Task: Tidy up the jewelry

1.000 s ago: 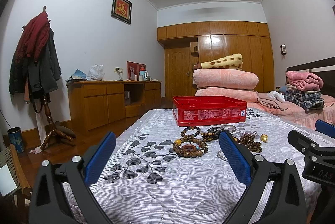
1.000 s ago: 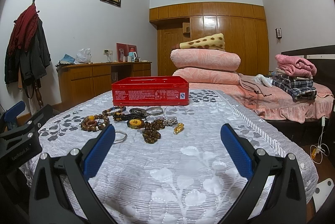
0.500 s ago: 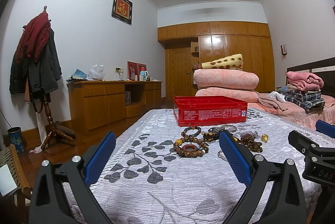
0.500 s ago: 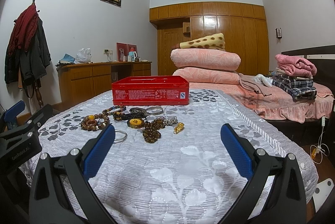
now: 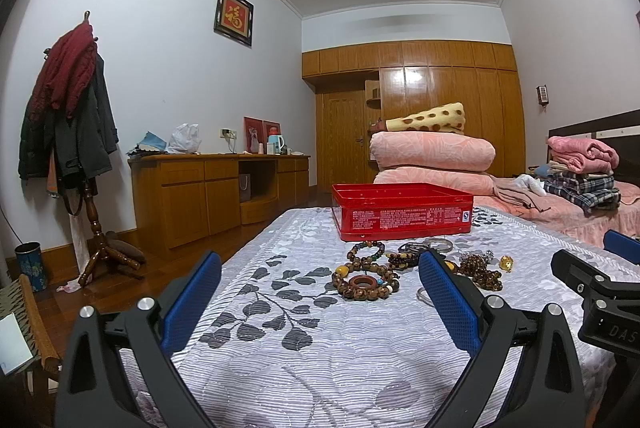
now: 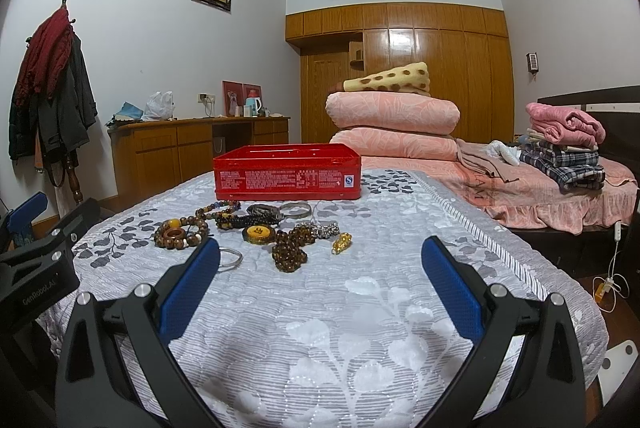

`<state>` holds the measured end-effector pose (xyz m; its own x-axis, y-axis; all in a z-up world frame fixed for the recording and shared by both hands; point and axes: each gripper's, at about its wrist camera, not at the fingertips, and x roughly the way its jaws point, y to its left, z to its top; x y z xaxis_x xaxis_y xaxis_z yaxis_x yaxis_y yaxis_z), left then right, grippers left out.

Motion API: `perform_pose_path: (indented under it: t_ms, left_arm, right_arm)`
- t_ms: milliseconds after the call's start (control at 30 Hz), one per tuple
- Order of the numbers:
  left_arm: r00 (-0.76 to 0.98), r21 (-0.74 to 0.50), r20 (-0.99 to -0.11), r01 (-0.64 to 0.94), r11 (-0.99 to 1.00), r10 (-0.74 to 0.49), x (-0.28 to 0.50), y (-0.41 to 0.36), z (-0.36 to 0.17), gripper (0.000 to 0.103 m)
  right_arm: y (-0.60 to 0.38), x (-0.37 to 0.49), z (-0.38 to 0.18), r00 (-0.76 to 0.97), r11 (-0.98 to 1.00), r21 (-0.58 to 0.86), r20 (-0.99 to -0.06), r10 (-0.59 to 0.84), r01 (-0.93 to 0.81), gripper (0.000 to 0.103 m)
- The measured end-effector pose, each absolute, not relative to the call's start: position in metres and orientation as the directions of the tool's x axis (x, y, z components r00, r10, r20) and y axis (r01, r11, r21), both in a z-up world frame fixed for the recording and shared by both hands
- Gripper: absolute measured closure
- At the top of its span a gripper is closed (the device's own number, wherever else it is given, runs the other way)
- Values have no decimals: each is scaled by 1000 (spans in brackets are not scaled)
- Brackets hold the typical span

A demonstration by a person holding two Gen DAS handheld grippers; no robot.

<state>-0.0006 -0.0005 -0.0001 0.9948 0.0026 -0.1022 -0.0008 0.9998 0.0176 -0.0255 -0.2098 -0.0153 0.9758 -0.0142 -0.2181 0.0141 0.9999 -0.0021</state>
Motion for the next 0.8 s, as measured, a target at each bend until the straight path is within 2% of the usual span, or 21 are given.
perform_pose_path:
  t_ms: [800]
  left_arm:
    - [993, 23, -117, -2, 1000, 5, -2, 13, 1, 6]
  right_arm:
    - [-213, -21, -19, 971, 1000, 6, -241, -10, 11, 5]
